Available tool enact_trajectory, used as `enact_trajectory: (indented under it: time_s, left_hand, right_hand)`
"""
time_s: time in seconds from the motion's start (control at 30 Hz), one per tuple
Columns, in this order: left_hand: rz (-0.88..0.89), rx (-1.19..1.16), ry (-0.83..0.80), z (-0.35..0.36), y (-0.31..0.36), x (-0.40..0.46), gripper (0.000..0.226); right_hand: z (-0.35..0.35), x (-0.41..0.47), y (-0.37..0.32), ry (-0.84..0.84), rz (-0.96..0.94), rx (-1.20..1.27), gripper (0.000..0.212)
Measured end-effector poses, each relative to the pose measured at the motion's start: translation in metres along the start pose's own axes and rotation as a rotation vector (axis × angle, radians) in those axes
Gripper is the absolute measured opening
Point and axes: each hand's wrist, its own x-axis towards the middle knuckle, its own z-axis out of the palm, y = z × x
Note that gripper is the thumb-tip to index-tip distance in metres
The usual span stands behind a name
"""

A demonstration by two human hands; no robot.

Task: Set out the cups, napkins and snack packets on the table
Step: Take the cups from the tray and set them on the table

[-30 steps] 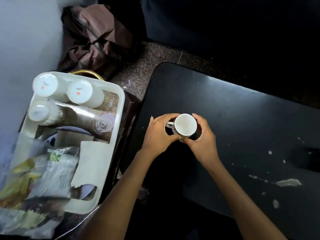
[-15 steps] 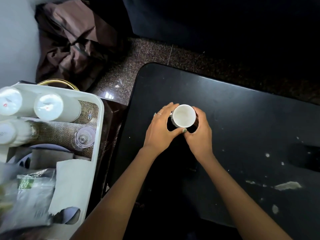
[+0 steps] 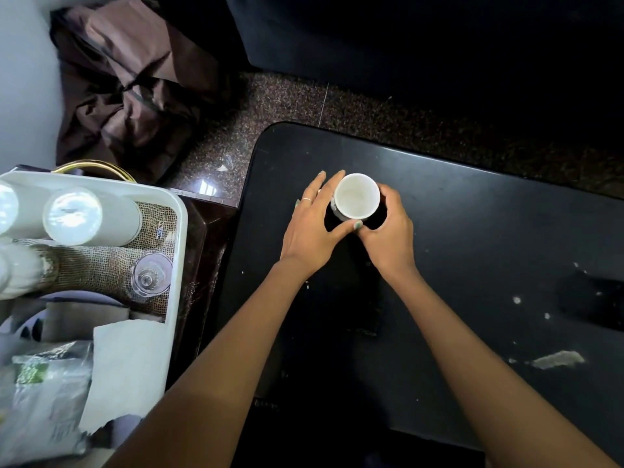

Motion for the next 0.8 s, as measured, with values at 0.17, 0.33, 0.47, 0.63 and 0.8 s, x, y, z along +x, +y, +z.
enact_trajectory:
  time_s: [0.17,0.33,0.47,0.63,0.8]
  left_hand:
    - [0.010,0.033,-0.021,0.000,0.004,0.011,0.079]
    - [0.022,0.074,-0.022,0.001,0.005,0.014,0.082]
    - [0.053,0.100,-0.008,0.002,0.003,0.015,0.096]
    - [0.047,0.121,0.007,0.003,-0.002,0.011,0.104]
    - [0.001,0.097,0.054,0.009,-0.004,-0.004,0.104]
  right_hand:
    - [-0.004,0.013,-0.004,-0.006,-0.023,0.005,0.056]
    - [-0.006,0.017,-0.003,-0.019,-0.026,-0.018,0.060]
    - [-0.005,0.017,-0.002,-0.045,-0.030,-0.050,0.068]
    - [-0.010,0.014,0.000,-0.083,-0.010,-0.095,0.088]
    - [-0.015,-0.001,0.000,-0.074,0.019,-0.094,0.090]
